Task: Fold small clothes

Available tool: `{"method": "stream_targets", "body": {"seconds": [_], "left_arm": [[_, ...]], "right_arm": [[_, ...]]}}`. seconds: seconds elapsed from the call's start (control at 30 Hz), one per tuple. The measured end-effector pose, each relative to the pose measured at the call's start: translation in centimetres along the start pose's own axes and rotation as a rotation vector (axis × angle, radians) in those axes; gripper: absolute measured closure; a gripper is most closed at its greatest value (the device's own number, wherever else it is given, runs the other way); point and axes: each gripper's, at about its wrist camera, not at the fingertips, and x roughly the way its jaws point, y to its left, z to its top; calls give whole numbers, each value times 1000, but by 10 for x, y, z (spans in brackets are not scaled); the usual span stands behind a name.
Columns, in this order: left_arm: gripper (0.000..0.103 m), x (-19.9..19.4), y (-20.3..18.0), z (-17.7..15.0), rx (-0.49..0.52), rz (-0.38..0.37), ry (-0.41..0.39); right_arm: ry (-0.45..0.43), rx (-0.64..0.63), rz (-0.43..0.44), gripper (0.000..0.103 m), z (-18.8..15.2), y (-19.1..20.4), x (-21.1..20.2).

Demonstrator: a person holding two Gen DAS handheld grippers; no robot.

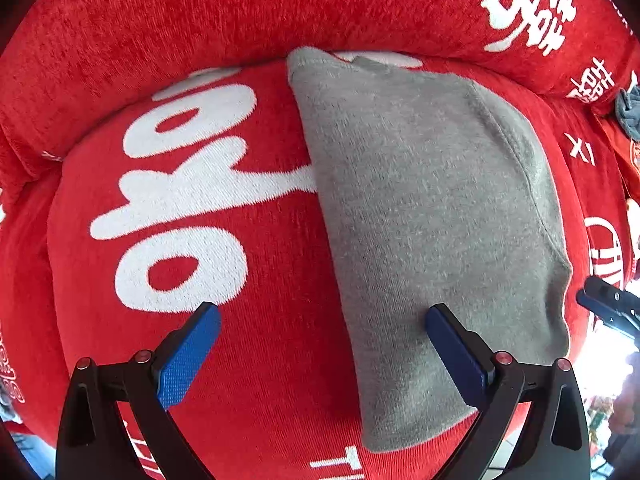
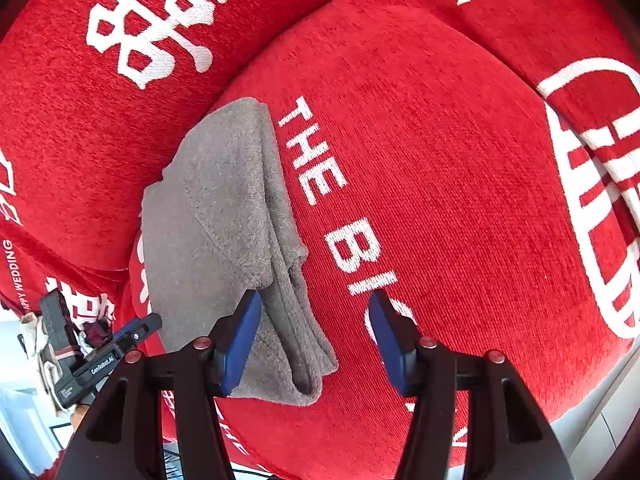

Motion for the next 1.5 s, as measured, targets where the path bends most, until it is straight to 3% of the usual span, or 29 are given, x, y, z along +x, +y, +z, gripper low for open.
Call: {"method": "stream_targets", "body": {"seconds": [0.2, 0.47, 1.0, 1.17, 1.3, 1.43, 1.5], "left_arm": [[0, -3, 0, 4, -14, -16, -2], [0, -7, 11, 27, -80, -134, -43], [0, 32, -1, 48, -106, -270, 34], [0, 52, -3, 52, -136, -396, 97], [0, 52, -11, 59, -97, -415, 70], [0, 51, -19, 60, -73, -373, 62], [14, 46, -20, 57, -67, -355, 37]], "right_arm": [[6, -10, 29, 43, 8, 1, 4], [25, -42, 125, 43, 33, 7, 13], [178, -115, 265, 41, 74, 5, 54], [211, -141, 321, 41, 80, 9, 64], [247, -184, 381, 39, 83, 24, 78], [261, -194, 430, 39, 83, 40, 96], [262, -166, 429, 40, 80, 44, 100]]}}
